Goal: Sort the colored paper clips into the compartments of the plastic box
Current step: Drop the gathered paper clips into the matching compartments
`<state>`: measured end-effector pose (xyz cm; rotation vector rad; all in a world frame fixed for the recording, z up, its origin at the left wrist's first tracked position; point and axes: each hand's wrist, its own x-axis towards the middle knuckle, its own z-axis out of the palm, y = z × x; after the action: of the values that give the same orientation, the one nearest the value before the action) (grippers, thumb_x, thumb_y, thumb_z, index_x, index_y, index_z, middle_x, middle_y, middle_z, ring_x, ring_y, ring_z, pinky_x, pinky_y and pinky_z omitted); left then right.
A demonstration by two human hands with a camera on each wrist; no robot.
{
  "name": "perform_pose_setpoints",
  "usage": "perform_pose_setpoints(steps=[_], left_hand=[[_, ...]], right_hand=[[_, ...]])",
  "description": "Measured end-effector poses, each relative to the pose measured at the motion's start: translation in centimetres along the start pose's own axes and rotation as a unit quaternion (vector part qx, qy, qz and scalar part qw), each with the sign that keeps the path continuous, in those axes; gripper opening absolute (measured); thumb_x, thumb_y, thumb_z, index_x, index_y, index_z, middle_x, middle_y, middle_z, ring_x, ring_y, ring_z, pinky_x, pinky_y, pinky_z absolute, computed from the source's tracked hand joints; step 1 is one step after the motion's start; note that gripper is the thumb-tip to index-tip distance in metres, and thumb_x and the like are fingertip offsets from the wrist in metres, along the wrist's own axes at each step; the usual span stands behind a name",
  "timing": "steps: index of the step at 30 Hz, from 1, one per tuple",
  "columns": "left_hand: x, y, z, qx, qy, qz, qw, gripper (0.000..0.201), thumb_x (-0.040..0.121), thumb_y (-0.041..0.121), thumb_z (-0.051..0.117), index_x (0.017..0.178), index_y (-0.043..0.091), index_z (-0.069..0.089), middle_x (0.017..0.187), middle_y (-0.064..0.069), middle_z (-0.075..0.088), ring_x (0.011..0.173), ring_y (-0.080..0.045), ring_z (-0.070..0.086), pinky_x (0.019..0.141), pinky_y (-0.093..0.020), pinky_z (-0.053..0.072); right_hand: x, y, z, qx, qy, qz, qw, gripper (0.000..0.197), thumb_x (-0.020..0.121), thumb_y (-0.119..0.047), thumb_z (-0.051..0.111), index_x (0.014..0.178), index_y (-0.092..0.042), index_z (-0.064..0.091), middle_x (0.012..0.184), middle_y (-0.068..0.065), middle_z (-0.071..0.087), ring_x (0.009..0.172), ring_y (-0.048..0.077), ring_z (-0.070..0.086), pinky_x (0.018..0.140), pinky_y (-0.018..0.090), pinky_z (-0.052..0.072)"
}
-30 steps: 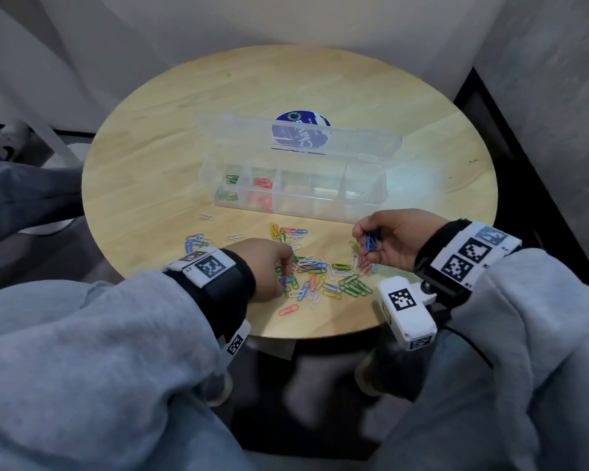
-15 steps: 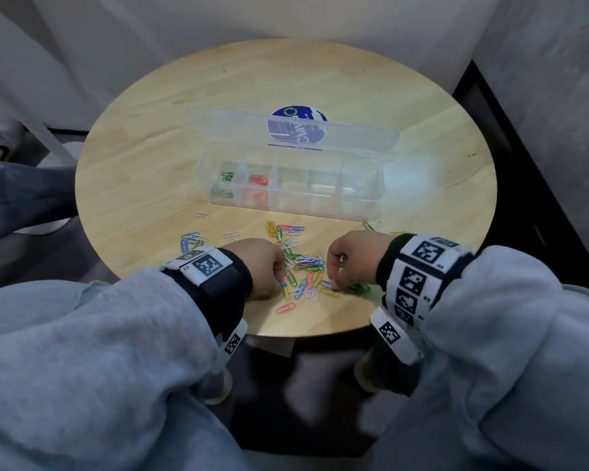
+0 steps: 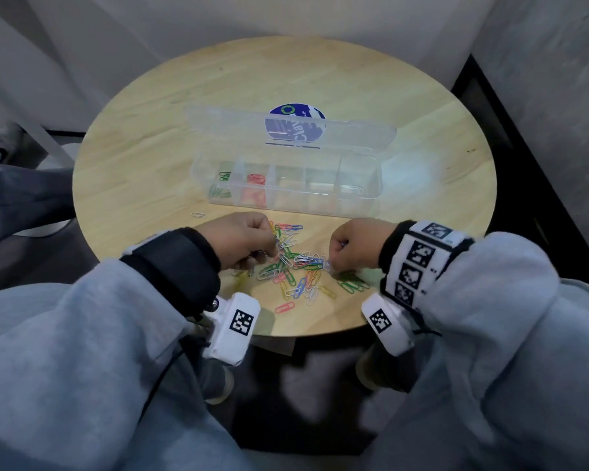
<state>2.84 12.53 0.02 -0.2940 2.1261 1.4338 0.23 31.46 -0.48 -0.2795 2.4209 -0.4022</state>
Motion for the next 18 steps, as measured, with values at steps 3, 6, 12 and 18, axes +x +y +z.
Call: perform_pose_setpoints(steps=[3, 6, 12, 18], left_hand=[[0.1, 0.2, -0.2, -0.102, -0.001, 0.0, 0.995, 0.039, 0.084, -0.011, 0.045, 0.058, 0.015, 0.033, 0.041, 0.002, 0.048, 0.04, -0.01, 0.04, 0.033, -0.012, 0.026], [0.0, 0.3, -0.2, -0.172, -0.002, -0.002, 0.985, 0.035, 0.085, -0.012, 0.041, 0.062, 0.015, 0.038, 0.041, 0.001, 0.046, 0.034, -0.006, 0.04, 0.034, -0.011, 0.027], [-0.3, 0.7, -0.6, -0.237, -0.026, -0.016, 0.971, 0.033, 0.087, -0.007, 0.035, 0.094, 0.015, 0.059, 0.053, -0.001, 0.05, 0.038, -0.005, 0.044, 0.036, -0.011, 0.034], [-0.3, 1.1, -0.7, -0.308, -0.03, -0.028, 0.951, 0.03, 0.09, 0.002, 0.032, 0.094, 0.008, 0.061, 0.076, -0.006, 0.057, 0.047, -0.007, 0.059, 0.045, -0.013, 0.05]], right_hand=[[-0.2, 1.0, -1.2, 0.22, -0.008, 0.013, 0.975, 0.025, 0.081, -0.007, 0.062, 0.062, -0.014, 0.048, 0.054, 0.005, 0.046, 0.048, 0.018, 0.042, 0.045, 0.02, 0.037], [-0.1, 1.7, -1.6, 0.442, -0.01, 0.015, 0.897, 0.03, 0.085, 0.006, 0.049, 0.061, -0.011, 0.042, 0.048, 0.006, 0.045, 0.037, 0.012, 0.037, 0.036, 0.014, 0.029], [-0.4, 1.7, -1.5, 0.599, -0.011, 0.005, 0.8, 0.027, 0.088, 0.009, 0.041, 0.069, -0.009, 0.047, 0.052, 0.002, 0.048, 0.034, 0.006, 0.043, 0.035, 0.011, 0.032], [-0.5, 1.3, -1.7, 0.633, -0.011, 0.012, 0.774, 0.029, 0.089, 0.005, 0.033, 0.079, -0.004, 0.059, 0.064, 0.006, 0.041, 0.039, 0.007, 0.047, 0.039, 0.013, 0.042]])
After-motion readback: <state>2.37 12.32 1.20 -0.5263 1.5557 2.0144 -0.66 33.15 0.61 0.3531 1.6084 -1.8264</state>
